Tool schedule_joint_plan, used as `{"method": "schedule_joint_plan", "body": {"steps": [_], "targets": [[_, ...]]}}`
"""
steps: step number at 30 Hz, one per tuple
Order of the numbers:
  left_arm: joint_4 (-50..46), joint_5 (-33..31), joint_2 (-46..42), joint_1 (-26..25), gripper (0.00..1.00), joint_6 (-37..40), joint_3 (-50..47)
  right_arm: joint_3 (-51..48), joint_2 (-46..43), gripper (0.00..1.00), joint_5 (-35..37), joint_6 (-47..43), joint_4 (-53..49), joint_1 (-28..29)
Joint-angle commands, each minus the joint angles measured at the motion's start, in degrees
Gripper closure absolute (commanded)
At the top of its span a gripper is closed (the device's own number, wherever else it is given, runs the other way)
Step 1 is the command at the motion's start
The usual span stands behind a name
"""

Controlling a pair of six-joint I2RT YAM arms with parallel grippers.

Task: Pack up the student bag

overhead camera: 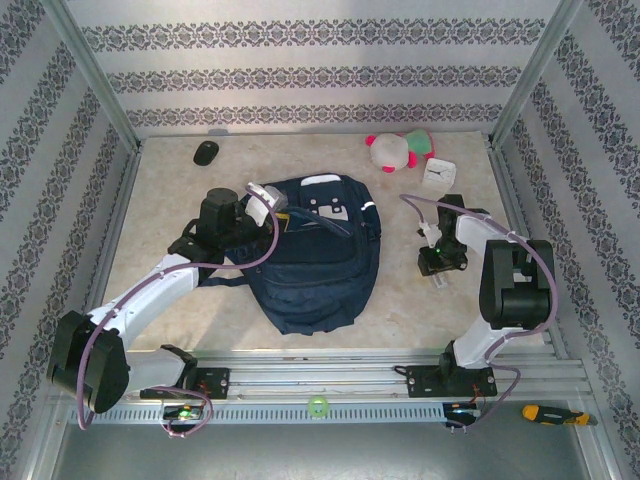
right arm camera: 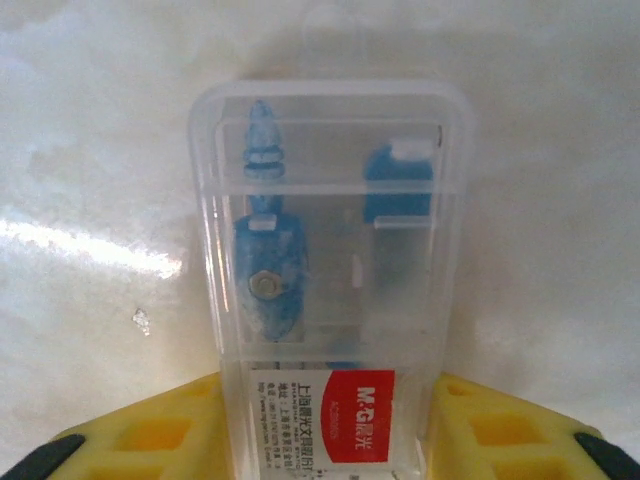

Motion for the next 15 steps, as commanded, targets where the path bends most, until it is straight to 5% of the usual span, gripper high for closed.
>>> {"method": "schedule_joint_plan", "body": {"steps": [1, 8, 15], "targets": [[7.43, -0.69, -1.5, 0.93, 0.93, -2.11, 0.86, 0.72, -1.37, 0.67, -0.6, 0.05, 0.5, 0.68], [5.97, -0.33, -2.11, 0.92, 0.93, -4.04, 1.44, -0.43, -22.25, 0.67, -11.3, -2.44, 2.86, 3.56], [5.03, 0.78, -2.54, 0.94, 0.93, -6.99, 1.38, -10.81, -46.69, 0.72, -36.07, -4.15, 30.27, 9.07]]}}
